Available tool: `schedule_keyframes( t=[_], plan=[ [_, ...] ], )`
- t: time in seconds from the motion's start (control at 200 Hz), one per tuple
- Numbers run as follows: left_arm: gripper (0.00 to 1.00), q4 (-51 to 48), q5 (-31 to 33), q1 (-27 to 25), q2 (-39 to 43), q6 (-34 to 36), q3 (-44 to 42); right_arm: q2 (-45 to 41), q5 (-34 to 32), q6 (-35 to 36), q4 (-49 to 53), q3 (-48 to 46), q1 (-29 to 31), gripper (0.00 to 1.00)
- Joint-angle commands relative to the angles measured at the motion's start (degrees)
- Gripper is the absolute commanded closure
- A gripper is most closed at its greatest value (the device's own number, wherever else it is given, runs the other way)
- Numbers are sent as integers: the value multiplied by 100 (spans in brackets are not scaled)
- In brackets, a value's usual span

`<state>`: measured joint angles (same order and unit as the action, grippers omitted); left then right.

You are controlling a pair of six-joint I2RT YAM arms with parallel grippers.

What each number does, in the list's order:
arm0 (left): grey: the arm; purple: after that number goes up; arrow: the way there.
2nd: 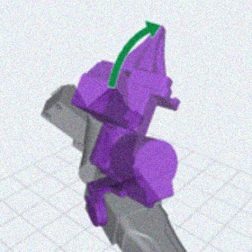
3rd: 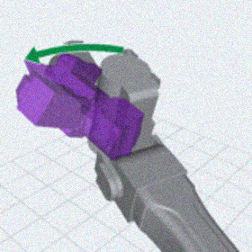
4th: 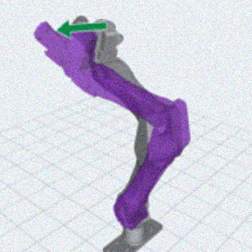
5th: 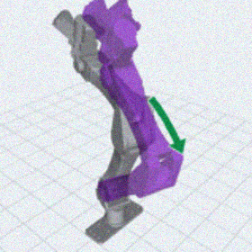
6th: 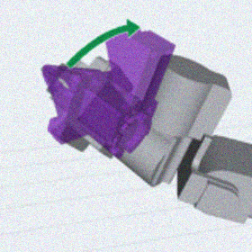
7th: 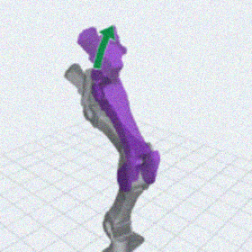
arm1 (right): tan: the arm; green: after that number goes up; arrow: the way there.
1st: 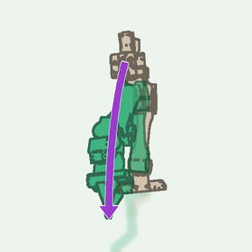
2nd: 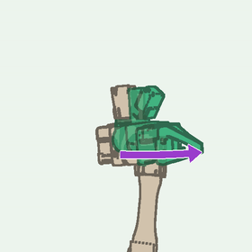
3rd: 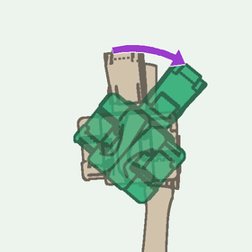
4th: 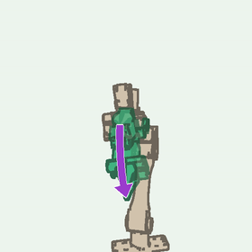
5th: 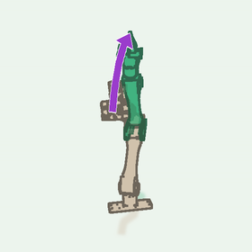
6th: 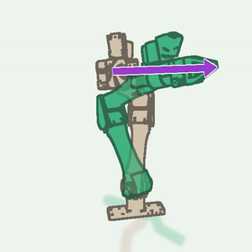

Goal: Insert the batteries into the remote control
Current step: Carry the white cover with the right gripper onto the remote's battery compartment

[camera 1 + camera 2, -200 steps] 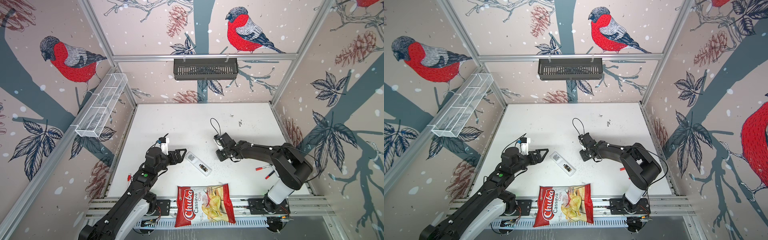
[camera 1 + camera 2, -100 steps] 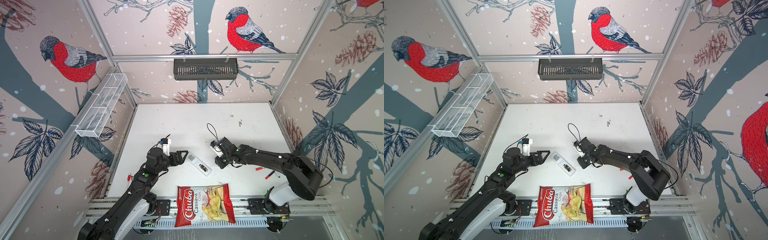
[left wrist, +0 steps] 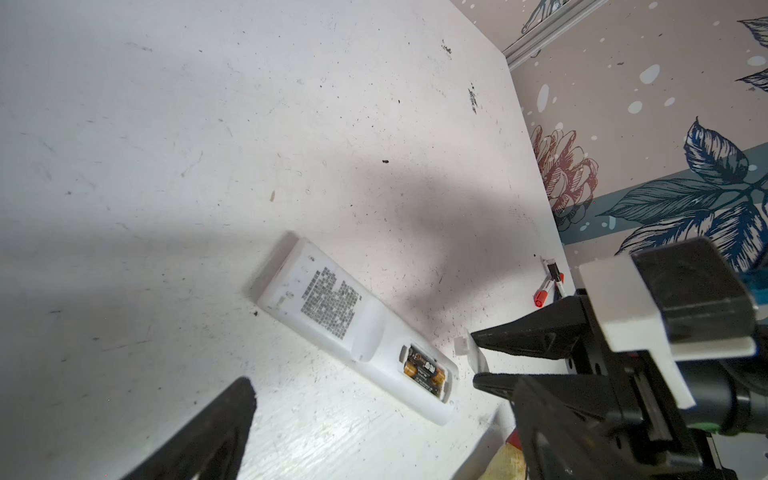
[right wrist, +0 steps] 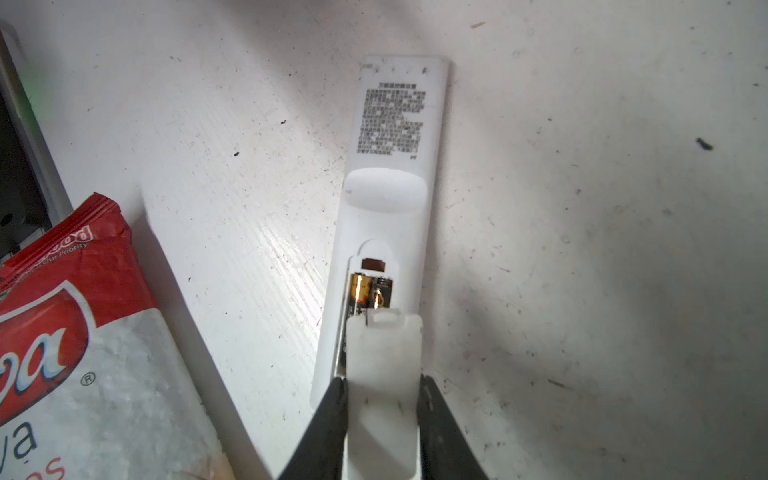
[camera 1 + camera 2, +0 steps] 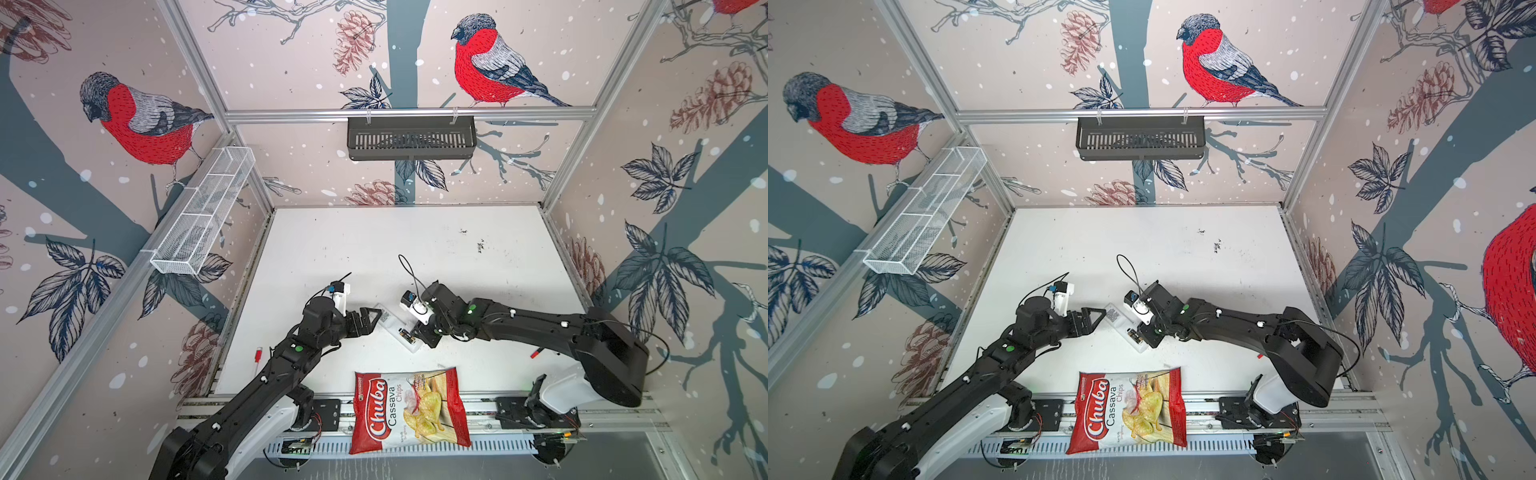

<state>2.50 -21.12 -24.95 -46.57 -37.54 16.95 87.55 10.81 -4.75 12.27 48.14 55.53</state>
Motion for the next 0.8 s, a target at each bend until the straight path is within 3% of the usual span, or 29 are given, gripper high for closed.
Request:
schedule_keyframes(
  t=[0.0, 0.795],
  plan=[
    [3, 70, 13, 4, -61, 79, 80, 149, 7, 1, -218, 80, 77, 71],
    [3, 132, -250, -137, 45, -61, -43, 751, -233, -506, -308, 369, 273, 71]
  ],
)
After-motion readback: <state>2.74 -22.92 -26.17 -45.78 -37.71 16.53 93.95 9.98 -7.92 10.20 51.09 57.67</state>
